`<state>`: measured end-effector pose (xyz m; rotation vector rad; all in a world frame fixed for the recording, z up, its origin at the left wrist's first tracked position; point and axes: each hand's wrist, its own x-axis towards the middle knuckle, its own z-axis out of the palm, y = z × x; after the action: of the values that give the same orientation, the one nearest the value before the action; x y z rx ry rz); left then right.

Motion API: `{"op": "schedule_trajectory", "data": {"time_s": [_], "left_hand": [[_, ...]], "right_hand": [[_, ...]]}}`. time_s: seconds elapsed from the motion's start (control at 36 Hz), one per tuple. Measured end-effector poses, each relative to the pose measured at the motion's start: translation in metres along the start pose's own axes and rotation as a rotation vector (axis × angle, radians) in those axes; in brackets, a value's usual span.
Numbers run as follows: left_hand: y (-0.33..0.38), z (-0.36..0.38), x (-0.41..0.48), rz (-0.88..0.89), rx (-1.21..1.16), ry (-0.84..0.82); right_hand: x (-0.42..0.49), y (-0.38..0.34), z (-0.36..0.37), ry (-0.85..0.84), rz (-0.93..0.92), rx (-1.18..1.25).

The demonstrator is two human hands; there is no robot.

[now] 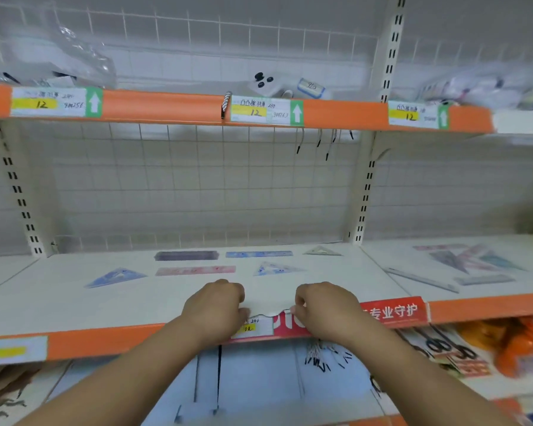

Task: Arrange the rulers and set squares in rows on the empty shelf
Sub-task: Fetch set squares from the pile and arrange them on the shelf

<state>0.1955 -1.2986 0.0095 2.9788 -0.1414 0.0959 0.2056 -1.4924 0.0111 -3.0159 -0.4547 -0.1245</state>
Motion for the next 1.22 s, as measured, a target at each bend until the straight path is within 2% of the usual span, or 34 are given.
{"op": "schedule_trajectory", "data": {"time_s": [0.42, 0.97, 1.22], "left_hand": [[0.091, 0.017, -0.015, 0.126, -0.017, -0.022], [0.340, 0.066, 0.036, 0.220, 0.005, -0.061], [0.405, 0.075, 0.061, 0.249, 0.072, -0.144]], "right_hand": [[-0.062, 0.069, -0.002, -0.014, 0.085, -0.001], [-0.113, 0.327, -0.025, -0.085, 0.128, -0.031], [-0.110, 0.397, -0.022, -0.054, 0.121, 0.002]]}}
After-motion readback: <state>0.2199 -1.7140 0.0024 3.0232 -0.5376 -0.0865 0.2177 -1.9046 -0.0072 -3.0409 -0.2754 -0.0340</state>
